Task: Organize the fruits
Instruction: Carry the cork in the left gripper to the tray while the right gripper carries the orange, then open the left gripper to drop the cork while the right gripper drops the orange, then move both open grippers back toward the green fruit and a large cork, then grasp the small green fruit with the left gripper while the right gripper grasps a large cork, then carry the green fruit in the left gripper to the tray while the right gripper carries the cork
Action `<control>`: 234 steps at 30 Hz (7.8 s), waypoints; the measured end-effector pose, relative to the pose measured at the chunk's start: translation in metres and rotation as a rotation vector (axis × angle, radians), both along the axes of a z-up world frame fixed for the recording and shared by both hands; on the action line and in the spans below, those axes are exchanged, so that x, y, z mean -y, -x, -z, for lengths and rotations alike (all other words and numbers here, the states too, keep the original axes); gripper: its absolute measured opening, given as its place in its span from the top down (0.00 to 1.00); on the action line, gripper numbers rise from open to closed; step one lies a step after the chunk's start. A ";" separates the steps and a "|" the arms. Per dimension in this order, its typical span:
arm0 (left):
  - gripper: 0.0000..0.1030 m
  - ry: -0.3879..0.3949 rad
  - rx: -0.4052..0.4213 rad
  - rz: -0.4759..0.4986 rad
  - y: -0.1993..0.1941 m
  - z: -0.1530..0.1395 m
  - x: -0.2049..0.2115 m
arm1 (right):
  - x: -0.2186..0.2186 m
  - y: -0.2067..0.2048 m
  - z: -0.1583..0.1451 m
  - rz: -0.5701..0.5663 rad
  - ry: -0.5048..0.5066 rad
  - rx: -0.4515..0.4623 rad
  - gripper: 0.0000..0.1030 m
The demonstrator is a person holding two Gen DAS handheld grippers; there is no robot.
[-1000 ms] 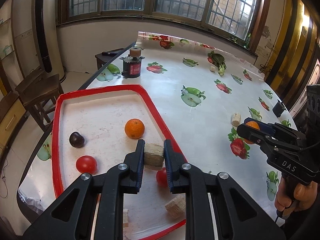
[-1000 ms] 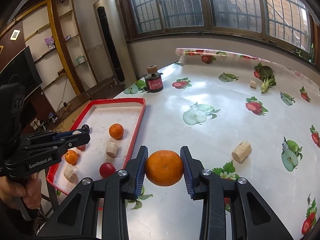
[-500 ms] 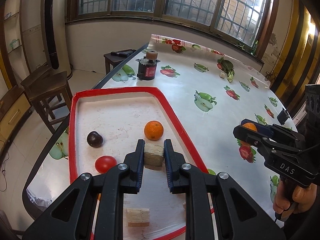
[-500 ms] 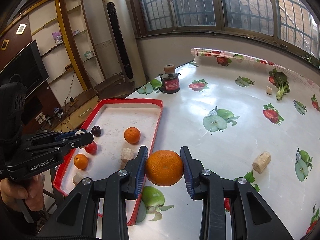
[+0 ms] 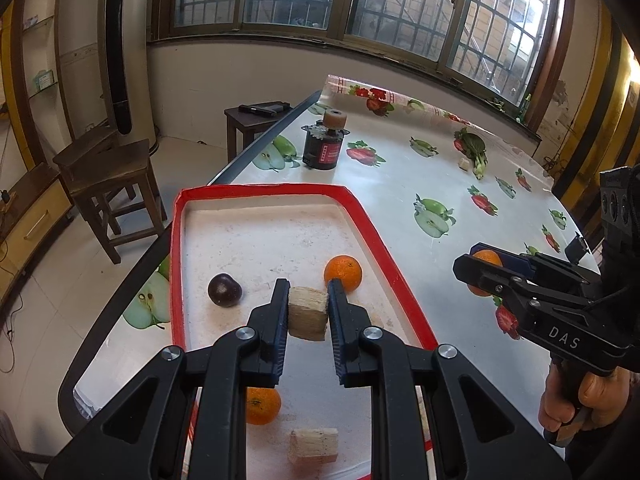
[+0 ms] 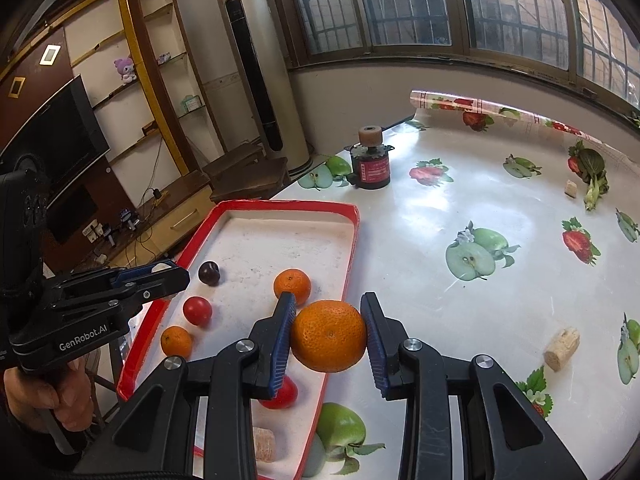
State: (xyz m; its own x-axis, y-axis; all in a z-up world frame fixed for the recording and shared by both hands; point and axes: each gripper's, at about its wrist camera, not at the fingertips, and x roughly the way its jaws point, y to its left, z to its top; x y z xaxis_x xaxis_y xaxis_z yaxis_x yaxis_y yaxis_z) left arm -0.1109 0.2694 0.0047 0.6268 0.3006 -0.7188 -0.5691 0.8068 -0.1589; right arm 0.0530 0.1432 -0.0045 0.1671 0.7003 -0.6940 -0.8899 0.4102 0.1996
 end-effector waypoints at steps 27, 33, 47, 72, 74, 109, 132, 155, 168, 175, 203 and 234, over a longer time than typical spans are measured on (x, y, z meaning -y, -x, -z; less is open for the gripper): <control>0.84 0.049 -0.149 -0.186 -0.038 0.047 -0.098 | -0.136 -0.027 0.046 -0.088 0.109 -0.078 0.67; 0.84 0.083 -0.190 -0.202 -0.041 0.061 -0.105 | -0.150 -0.026 0.063 -0.112 0.163 -0.083 0.67; 0.77 0.100 -0.232 -0.204 -0.045 0.063 -0.106 | -0.155 -0.025 0.076 -0.118 0.200 -0.086 0.62; 0.44 0.088 0.004 -0.133 -0.012 0.006 -0.021 | 0.011 -0.041 0.002 0.044 0.008 -0.058 0.45; 0.44 0.087 0.002 -0.106 -0.015 0.005 -0.010 | 0.026 -0.046 0.002 0.066 0.010 -0.058 0.44; 0.39 0.022 -0.087 0.502 -0.041 0.022 0.197 | 0.188 -0.086 0.005 0.326 0.025 -0.042 0.43; 0.77 -0.064 -0.212 0.702 -0.047 0.069 0.261 | 0.138 -0.127 0.047 0.338 0.106 -0.016 0.43; 0.77 0.028 0.010 0.294 -0.062 0.001 0.132 | 0.130 -0.083 0.032 0.262 0.037 -0.018 0.71; 0.77 -0.014 0.021 0.173 -0.039 -0.007 0.112 | 0.115 -0.006 -0.001 0.112 -0.049 -0.005 0.71; 0.77 -0.034 0.037 0.115 -0.023 -0.012 0.097 | 0.102 0.020 -0.005 0.057 -0.058 0.006 0.71; 0.77 -0.011 0.057 -0.030 0.019 -0.005 0.037 | 0.057 0.050 -0.010 -0.033 -0.047 0.027 0.71; 0.76 0.002 -0.033 -0.137 0.011 0.020 -0.031 | -0.027 0.036 0.030 -0.094 0.028 -0.042 0.71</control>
State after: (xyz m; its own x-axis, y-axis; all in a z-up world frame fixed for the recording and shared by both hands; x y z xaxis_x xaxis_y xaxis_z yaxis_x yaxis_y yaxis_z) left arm -0.1217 0.3000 -0.0151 0.5558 0.3803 -0.7392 -0.6790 0.7207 -0.1398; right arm 0.0169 0.1698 -0.0348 0.0719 0.6917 -0.7186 -0.9158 0.3312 0.2271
